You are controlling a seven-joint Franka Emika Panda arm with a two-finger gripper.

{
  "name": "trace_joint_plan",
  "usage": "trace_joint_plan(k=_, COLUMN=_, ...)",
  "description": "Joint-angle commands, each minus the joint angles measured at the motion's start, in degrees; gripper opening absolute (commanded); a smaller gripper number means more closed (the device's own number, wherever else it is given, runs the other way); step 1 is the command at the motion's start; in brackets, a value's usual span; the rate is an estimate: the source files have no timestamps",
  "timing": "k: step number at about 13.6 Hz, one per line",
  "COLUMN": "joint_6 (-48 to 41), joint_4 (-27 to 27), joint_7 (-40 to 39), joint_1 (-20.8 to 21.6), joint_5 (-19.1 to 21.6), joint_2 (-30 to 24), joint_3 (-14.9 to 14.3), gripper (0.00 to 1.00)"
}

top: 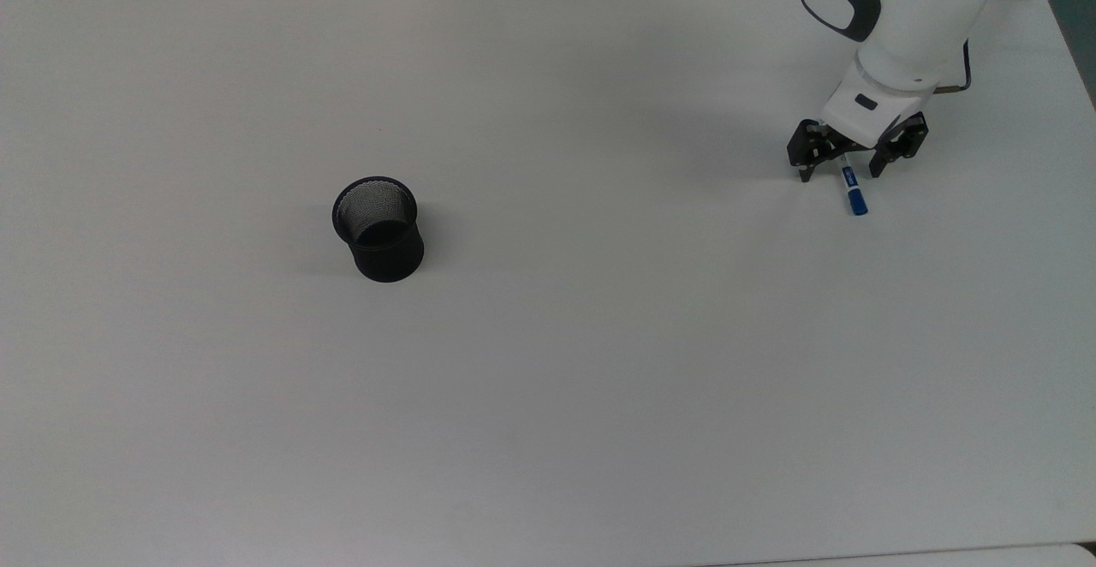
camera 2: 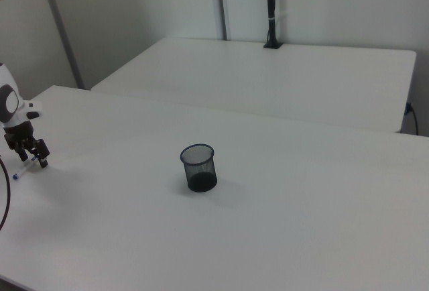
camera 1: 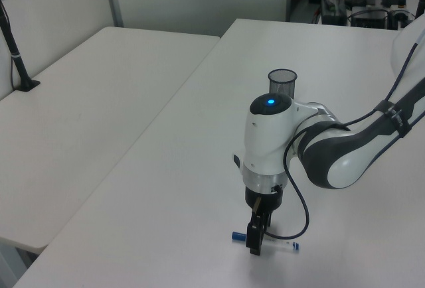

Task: Insert the marker
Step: 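Align the gripper with the marker body near its blue cap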

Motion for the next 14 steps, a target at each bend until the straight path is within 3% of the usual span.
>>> trace_joint_plan(k=1, joint_6=0.6, joint_4=0.6, joint_7=1.1, joint_1=1.4, joint_5=-2.2, joint_2=0.4, joint_3=-1.0, gripper=0.68)
trace_joint_plan(k=5, joint_6=0.7, joint_4=0.6, joint_7=1.2, joint_1=1.4, joint_5=-3.1, joint_2=1.1, joint_3=-1.0, gripper=0.37)
trace_joint_plan(k=10, joint_6=0.6, joint_4=0.6, joint_7=2.1, joint_1=1.5, joint_5=-3.0, joint_2=0.8, joint_3=-1.2, gripper=0.24)
trace_joint_plan(k=14, joint_6=0.5, joint_4=0.6, joint_7=2.4, joint_1=1.8, joint_5=-4.3, joint_2=-0.3, joint_3=-1.6, gripper=0.24)
